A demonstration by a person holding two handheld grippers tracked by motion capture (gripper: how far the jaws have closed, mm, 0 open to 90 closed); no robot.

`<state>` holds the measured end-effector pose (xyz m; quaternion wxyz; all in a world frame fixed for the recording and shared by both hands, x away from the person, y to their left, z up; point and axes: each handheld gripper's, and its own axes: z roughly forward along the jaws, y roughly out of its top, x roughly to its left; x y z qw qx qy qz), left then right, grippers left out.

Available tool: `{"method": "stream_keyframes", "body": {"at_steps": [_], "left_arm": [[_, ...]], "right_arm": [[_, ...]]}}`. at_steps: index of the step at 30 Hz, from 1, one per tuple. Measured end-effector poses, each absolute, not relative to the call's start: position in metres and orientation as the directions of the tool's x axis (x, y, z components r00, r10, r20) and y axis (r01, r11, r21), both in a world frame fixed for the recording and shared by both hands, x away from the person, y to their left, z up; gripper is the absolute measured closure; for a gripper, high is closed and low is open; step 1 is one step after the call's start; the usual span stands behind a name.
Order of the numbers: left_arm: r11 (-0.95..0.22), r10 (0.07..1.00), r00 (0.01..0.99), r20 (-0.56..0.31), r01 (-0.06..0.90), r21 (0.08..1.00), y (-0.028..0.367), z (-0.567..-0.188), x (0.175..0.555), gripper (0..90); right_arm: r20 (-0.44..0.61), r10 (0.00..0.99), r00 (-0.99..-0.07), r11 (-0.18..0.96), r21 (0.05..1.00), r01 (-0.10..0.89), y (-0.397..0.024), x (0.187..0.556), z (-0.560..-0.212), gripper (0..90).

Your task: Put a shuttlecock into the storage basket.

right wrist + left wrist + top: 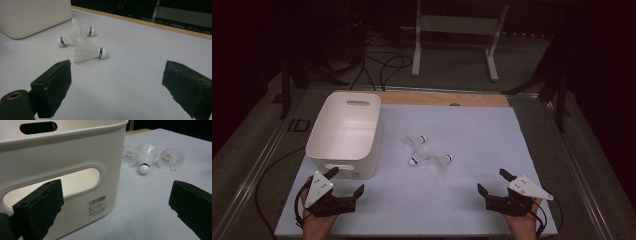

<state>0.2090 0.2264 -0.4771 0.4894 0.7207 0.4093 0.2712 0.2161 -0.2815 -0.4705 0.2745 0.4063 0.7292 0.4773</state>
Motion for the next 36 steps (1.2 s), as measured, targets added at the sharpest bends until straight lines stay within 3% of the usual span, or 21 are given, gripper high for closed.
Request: {"method": "stream_keyframes", "body": {"at_steps": [16,36], "left_arm": [[-0.151,0.860,0.509,-0.049,0.344,0.927,0.226,-0.481,0.208,0.3],[-0.133,0.879,0.476,-0.032,0.309,0.942,0.227,-0.481,0.205,0.3]], "right_arm": [[0.001,0.863,-0.504,0.204,0.914,0.351,-0.282,0.217,-0.469,7.7],[-0.025,0.852,-0.523,0.242,0.905,0.350,-0.266,0.224,-0.460,7.7]]}}
